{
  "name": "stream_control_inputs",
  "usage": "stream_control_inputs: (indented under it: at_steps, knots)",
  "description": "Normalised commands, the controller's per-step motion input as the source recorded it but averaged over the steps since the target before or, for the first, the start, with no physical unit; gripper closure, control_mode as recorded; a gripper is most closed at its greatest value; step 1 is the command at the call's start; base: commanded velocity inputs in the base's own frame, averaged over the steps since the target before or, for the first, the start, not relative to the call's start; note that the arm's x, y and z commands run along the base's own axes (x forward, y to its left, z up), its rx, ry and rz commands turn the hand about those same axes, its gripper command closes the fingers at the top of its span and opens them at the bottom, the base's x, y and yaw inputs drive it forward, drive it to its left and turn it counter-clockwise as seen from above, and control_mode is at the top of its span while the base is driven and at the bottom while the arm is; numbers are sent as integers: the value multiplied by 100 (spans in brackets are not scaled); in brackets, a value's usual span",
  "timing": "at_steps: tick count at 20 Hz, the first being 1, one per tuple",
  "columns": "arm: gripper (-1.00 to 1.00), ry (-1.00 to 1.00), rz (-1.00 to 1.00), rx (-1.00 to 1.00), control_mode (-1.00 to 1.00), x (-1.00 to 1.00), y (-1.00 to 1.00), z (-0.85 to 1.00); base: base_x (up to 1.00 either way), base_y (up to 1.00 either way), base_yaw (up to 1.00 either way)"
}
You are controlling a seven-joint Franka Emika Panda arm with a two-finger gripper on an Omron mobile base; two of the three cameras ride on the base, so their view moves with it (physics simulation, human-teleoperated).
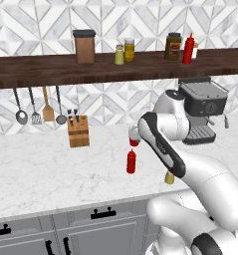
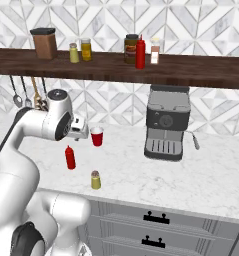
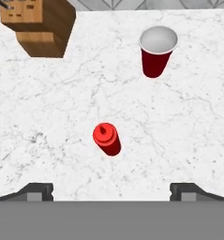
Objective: Put the shaker and condiment bottle from the counter next to their counterparts in the cabinet.
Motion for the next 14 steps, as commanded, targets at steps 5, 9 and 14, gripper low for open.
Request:
stream_control_inputs:
  at_steps: [5, 9, 14]
  knots:
    - [-100, 0, 1, 0, -100, 0, 6, -58, 0, 0, 0]
    - [-100, 0, 2, 2, -100, 0, 8, -35, 0, 0, 0]
    - [-100, -3, 0, 3, -100, 8, 14, -20, 0, 0, 0]
